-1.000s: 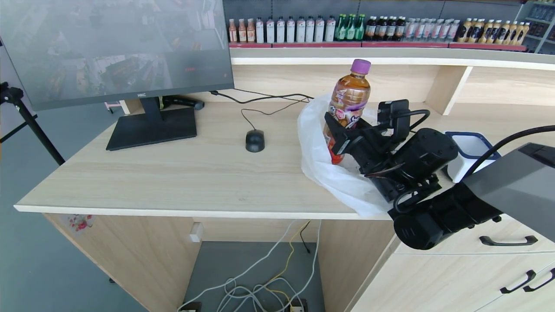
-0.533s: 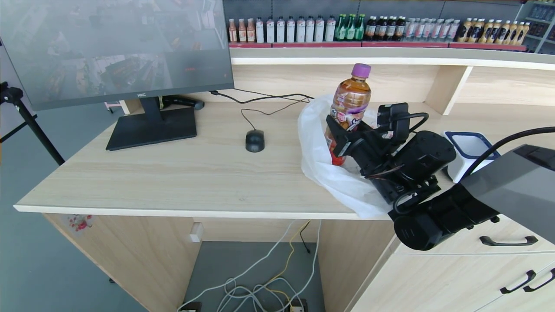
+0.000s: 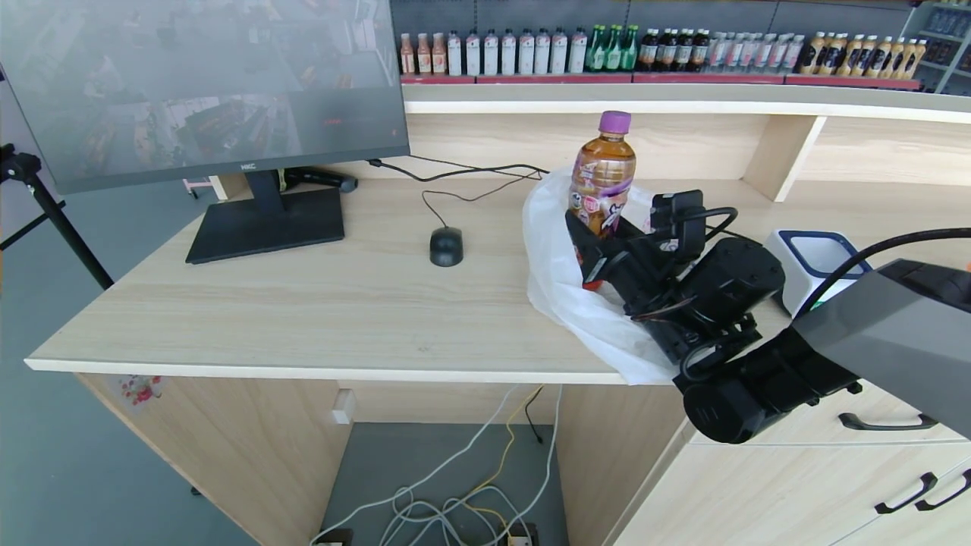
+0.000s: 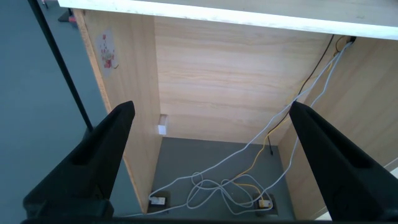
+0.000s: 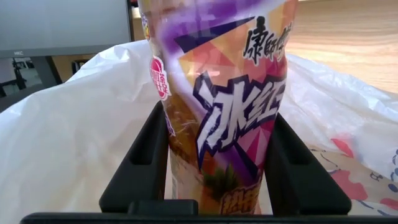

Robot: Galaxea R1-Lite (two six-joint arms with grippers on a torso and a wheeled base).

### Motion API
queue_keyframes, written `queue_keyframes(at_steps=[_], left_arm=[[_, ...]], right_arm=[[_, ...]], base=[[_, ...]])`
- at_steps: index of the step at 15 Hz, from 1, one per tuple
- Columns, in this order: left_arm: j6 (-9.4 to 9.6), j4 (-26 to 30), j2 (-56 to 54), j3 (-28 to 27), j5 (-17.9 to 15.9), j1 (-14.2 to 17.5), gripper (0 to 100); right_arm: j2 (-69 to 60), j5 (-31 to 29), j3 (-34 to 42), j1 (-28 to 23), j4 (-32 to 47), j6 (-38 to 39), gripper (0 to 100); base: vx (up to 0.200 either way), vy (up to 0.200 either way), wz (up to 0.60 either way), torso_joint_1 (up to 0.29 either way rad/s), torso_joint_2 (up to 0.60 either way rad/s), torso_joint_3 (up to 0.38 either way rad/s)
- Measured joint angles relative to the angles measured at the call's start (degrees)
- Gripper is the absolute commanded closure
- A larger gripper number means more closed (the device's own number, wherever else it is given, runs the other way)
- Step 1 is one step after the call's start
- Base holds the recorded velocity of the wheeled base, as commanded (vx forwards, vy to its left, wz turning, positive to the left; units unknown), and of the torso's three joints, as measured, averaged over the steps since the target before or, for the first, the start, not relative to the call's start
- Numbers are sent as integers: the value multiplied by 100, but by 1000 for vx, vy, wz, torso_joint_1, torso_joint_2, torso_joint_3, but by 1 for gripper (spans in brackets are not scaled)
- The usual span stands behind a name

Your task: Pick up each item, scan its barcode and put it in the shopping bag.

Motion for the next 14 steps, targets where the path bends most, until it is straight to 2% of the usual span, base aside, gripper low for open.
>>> queue_keyframes(at_steps=[14], left_arm=[[5, 0, 0, 2, -2, 0, 0]], right_arm=[[-27, -28, 60, 9, 22, -50, 100]], base=[[0, 0, 0, 0, 0, 0]])
